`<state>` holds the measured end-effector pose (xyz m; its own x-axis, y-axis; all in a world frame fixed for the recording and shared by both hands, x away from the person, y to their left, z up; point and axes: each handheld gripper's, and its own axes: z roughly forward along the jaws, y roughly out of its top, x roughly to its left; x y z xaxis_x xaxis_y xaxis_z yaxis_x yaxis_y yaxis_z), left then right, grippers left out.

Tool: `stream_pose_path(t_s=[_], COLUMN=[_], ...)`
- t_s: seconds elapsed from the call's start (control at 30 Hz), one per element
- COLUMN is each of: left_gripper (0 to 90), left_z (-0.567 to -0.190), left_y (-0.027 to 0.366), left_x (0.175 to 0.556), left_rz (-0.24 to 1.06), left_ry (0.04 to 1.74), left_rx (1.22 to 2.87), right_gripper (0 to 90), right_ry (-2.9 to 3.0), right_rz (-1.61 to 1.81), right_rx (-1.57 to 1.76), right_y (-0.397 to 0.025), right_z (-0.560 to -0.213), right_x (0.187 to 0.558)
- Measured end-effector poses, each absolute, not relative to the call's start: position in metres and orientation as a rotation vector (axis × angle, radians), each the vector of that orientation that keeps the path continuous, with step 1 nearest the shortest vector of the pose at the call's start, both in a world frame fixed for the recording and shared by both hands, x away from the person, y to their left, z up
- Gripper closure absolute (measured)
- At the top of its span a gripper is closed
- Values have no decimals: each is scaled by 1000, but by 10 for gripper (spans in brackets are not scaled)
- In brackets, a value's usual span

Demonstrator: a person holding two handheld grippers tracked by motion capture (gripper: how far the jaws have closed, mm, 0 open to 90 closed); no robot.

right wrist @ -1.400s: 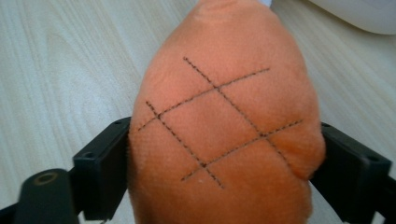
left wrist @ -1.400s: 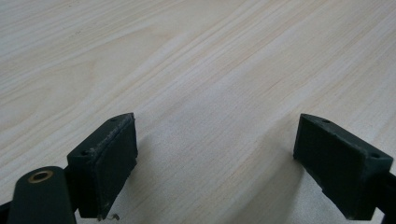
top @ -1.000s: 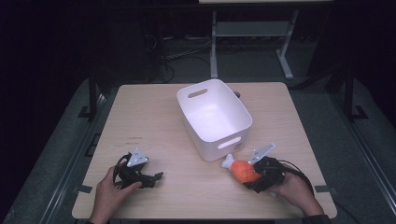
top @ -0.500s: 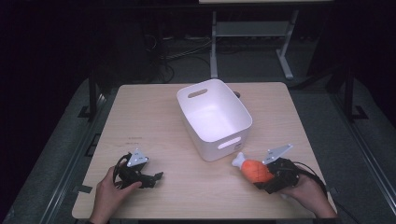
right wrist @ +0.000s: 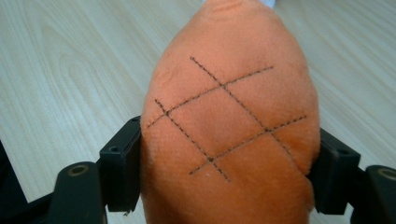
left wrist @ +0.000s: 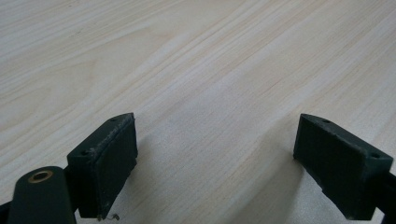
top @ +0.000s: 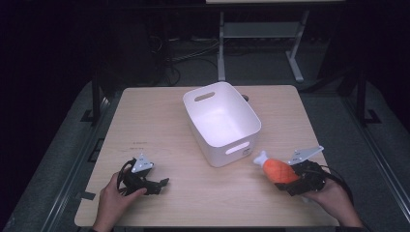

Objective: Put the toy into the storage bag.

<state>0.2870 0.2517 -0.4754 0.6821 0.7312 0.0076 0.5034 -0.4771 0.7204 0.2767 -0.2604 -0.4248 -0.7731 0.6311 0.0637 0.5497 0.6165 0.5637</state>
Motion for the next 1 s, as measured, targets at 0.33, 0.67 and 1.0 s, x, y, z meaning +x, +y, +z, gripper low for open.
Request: stream_pose_path(t_s=[0.33, 0.67, 1.0], left_gripper=[126, 126, 126], left_z=[-475, -475, -475], left_y=[252, 252, 252], left_x=[287, 287, 287], left_rz=[411, 409, 411], left_ry=[943, 945, 944], left_rx=[2180, 2178, 2179], right_gripper=[261, 261, 261], right_ry=[2631, 2593, 2545], right_rz=[951, 1006, 1078], right_rx=[1054, 1068, 1057], right_y=[-278, -285, -288], right_z=[-416, -404, -387], right_x=[282, 288, 293])
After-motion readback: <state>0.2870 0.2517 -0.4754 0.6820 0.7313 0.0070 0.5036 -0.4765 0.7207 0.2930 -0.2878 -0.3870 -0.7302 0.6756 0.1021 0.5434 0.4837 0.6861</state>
